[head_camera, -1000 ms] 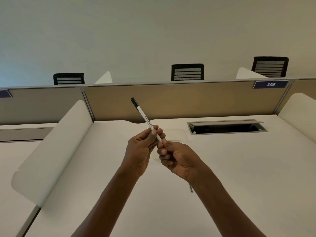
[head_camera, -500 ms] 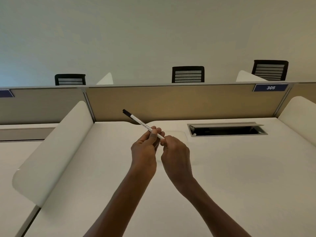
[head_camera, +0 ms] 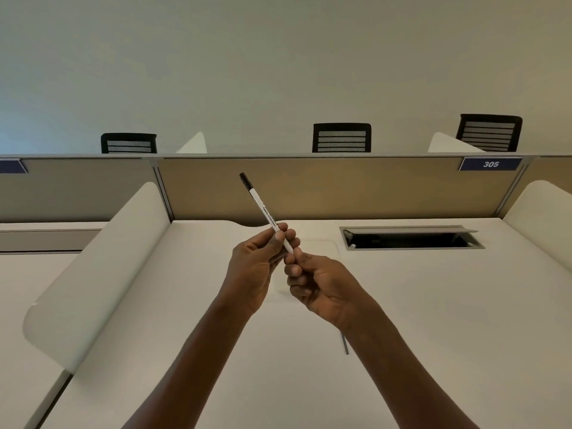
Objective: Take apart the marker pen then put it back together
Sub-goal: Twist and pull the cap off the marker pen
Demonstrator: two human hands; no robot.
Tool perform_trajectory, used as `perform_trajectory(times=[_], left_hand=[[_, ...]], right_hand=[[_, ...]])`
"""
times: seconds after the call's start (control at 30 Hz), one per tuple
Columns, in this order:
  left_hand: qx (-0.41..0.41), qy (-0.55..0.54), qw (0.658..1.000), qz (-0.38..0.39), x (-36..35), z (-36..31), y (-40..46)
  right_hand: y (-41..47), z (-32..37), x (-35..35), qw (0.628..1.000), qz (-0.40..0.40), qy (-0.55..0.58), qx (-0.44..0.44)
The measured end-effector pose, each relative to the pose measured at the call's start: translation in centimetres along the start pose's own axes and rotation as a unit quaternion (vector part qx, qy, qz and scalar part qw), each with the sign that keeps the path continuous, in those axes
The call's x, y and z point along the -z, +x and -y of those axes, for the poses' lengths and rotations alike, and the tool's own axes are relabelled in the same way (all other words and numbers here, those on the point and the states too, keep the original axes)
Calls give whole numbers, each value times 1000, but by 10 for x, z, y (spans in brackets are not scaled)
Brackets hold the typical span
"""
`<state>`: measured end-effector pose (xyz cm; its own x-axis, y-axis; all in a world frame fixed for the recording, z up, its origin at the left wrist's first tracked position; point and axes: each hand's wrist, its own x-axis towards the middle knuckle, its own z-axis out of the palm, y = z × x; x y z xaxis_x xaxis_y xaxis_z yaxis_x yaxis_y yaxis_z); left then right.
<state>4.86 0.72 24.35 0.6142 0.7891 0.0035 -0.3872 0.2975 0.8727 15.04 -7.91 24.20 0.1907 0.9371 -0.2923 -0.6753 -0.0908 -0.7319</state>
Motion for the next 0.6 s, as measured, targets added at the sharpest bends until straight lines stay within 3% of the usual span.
perform_trajectory(times=[0.07,0.13,0.17,0.2,0.3,0.37,0.43,0.47,0.5,0.53,0.6], left_hand=[[-17,14,999,-42,-3,6,-3],[-29,21,996,-82,-7,11,-5],[-31,17,994,-100,-10,12,-6],[-29,5,993,-117,-14,13,-7],[-7,-40,986,-159,-22,13,-7],[11,-63,982,-177,-24,12,-6],[19,-69,981,-179,-23,11,-5],[22,-66,983,-172,-21,10,-5],[23,-62,985,-161,-19,9,-4],[22,-56,987,-148,-17,7,-3],[11,-36,993,-116,-10,4,-1]], right_hand=[[3,-4,-2,994,-59,-84,45],[5,-9,-5,959,-127,-228,114],[5,-12,-7,916,-168,-323,167],[7,-15,-7,850,-210,-423,235],[15,-26,-5,595,-293,-622,416],[18,-31,-3,497,-302,-673,458],[20,-34,0,451,-301,-694,474],[21,-34,0,461,-299,-691,470],[21,-32,0,497,-296,-679,452],[21,-30,-1,556,-285,-658,420],[20,-20,-3,767,-206,-530,298]])
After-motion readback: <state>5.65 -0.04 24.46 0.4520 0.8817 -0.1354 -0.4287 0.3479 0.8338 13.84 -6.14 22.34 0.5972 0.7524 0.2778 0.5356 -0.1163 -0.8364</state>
